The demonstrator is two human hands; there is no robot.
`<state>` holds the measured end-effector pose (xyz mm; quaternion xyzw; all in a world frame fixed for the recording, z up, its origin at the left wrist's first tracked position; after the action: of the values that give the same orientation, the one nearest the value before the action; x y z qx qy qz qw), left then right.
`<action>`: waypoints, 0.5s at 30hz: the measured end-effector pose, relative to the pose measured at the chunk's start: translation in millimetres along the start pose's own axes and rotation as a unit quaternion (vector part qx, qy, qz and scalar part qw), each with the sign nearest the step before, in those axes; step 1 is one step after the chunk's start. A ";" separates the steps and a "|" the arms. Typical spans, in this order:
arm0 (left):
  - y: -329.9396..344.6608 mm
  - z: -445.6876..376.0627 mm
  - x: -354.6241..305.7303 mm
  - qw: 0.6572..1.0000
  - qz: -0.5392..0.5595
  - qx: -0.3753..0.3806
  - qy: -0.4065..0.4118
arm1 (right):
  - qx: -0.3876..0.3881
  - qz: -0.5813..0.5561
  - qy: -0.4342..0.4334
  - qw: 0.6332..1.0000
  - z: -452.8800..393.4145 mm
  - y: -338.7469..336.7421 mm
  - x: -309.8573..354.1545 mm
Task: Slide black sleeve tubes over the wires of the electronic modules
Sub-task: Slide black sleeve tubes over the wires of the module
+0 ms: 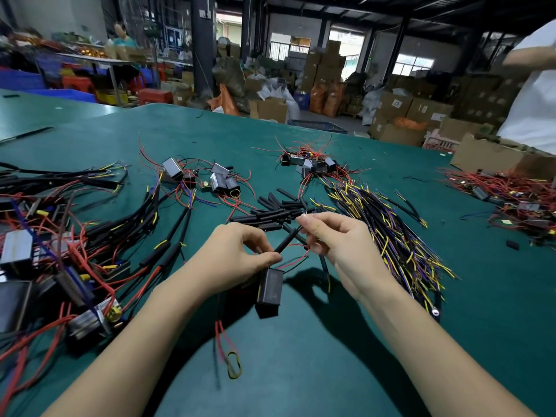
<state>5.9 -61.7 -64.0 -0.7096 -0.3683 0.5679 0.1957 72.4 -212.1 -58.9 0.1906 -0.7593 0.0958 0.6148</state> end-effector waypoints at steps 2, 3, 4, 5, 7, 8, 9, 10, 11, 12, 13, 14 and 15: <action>-1.6 -0.2 0.5 1.000 -0.005 0.020 -0.004 | -0.009 -0.007 -0.008 1.000 0.3 -0.6 1.4; -2.2 -0.2 -1.2 1.000 0.004 0.025 0.000 | -0.010 -0.011 -0.012 1.000 0.8 0.5 2.0; -2.6 -0.1 -4.7 0.999 0.024 0.026 0.008 | -0.007 -0.013 -0.017 1.000 1.2 2.6 2.6; -2.0 -0.1 -7.2 0.998 0.050 0.024 0.014 | -0.002 -0.010 -0.022 1.000 1.9 6.0 4.0; 2.8 -0.9 -9.1 0.995 0.098 0.026 0.017 | 0.010 0.007 -0.041 0.999 3.5 12.6 8.0; 6.6 -1.0 -10.7 0.994 0.107 0.034 0.017 | 0.013 0.014 -0.052 0.998 4.3 15.5 9.8; 10.9 -0.8 -11.5 0.993 0.106 0.043 0.014 | 0.018 0.019 -0.060 0.998 5.6 19.0 11.7; 14.7 -0.8 -10.8 0.993 0.108 0.049 0.010 | 0.025 0.024 -0.067 0.997 7.3 22.4 12.8; 17.0 -0.8 -9.4 0.993 0.109 0.050 0.008 | 0.037 0.029 -0.072 0.996 9.2 26.8 13.5; 18.0 -0.8 -7.6 0.993 0.104 0.047 0.008 | 0.053 0.033 -0.074 0.995 10.4 30.6 13.8; 18.1 -0.6 -6.4 0.995 0.093 0.044 0.005 | 0.073 0.036 -0.073 0.994 11.1 34.5 16.3; 18.1 -0.8 -4.8 0.995 0.094 0.045 -0.002 | 0.095 0.038 -0.070 0.992 9.8 36.4 19.5; 18.8 -0.9 -3.7 0.993 0.110 0.051 -0.013 | 0.108 0.038 -0.063 0.991 6.4 35.2 23.2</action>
<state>12.1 -76.6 -74.4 -0.7271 -0.2612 0.6134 0.1635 48.3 -186.5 -34.7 0.2321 -0.7887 0.1881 0.5374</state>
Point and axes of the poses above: each hand's wrist, its own z-axis away from the middle knuckle, its own y-axis out of the palm, x = y × z, the point moved 6 cm from there along -z, towards the middle knuckle, and after that the axes turned 2 degrees about -z, right-handed, at the moved point
